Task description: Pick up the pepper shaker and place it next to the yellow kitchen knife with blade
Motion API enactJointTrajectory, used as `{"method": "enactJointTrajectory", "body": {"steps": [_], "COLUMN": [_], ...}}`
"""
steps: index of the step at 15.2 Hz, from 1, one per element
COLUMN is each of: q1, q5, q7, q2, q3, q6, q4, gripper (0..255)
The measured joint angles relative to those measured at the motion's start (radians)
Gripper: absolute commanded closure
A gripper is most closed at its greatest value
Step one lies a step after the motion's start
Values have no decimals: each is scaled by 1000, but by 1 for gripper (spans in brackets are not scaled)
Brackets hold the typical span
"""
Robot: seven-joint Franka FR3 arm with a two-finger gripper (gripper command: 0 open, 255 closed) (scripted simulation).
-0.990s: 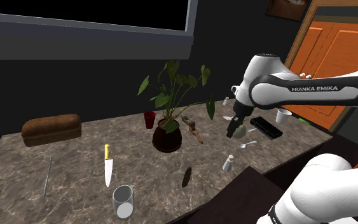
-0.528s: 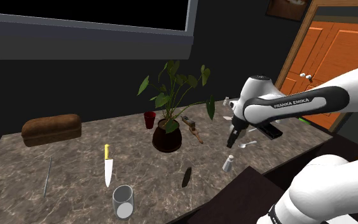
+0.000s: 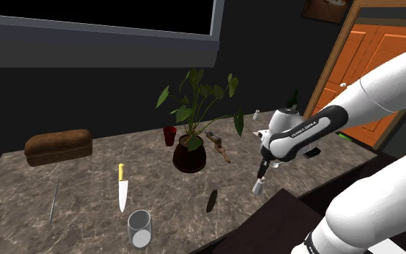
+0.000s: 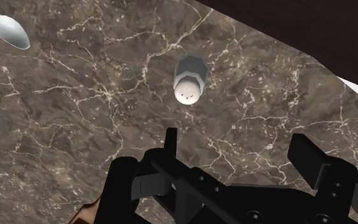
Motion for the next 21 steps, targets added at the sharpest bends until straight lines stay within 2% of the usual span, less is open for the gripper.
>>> {"method": "enactJointTrajectory", "body": {"steps": [3,7,13,19,20,21], "q1": [-17,-16,-43,-53,-53,-54], "q5": [-15,23,114,125,125,125], "q7": [-60,-129,-194,-202,-202,-202], "q2": [144,301,433,453,454,454], "q3": [-41,-62,-17,-5,-5,-5], "q6": [133,261,367,384,384,384], "q4": [15,45,71,74,74,74], "gripper": [0,0,0,0,255,255]}}
